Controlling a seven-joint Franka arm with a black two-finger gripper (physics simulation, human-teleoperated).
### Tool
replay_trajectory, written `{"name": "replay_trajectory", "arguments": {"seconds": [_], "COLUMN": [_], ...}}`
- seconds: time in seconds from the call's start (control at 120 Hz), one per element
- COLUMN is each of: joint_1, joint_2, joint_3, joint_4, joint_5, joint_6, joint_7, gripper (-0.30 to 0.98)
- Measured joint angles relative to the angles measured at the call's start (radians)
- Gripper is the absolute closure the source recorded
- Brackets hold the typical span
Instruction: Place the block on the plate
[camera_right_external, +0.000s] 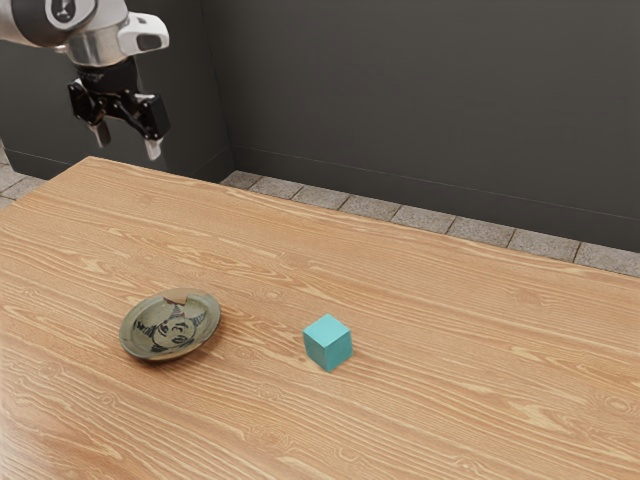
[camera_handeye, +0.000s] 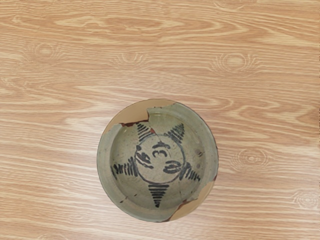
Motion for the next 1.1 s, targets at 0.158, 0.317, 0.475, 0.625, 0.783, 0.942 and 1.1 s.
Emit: {"name": "replay_trajectory", "arguments": {"seconds": [0.158, 0.317, 0.475, 0.625, 0.783, 0.942, 1.1], "joint_1": [0.006, 0.011, 0.039, 0.003, 0.000, 0.000, 0.000], "joint_2": [0.003, 0.048, 0.176, 0.275, 0.377, 0.474, 0.547], "joint_3": [-0.001, -0.003, -0.039, -0.135, -0.201, -0.242, -0.283], "joint_4": [-0.001, -0.014, -0.021, -0.022, -0.021, -0.019, -0.018], "joint_5": [0.002, -0.006, -0.083, -0.113, -0.124, -0.146, -0.162], "joint_6": [0.005, 0.005, 0.028, 0.109, 0.185, 0.267, 0.347], "joint_7": [-0.006, -0.008, -0.008, 0.024, 0.052, 0.070, 0.084], "gripper": [0.00, 0.00, 0.00, 0.00, 0.00, 0.00, 0.00]}}
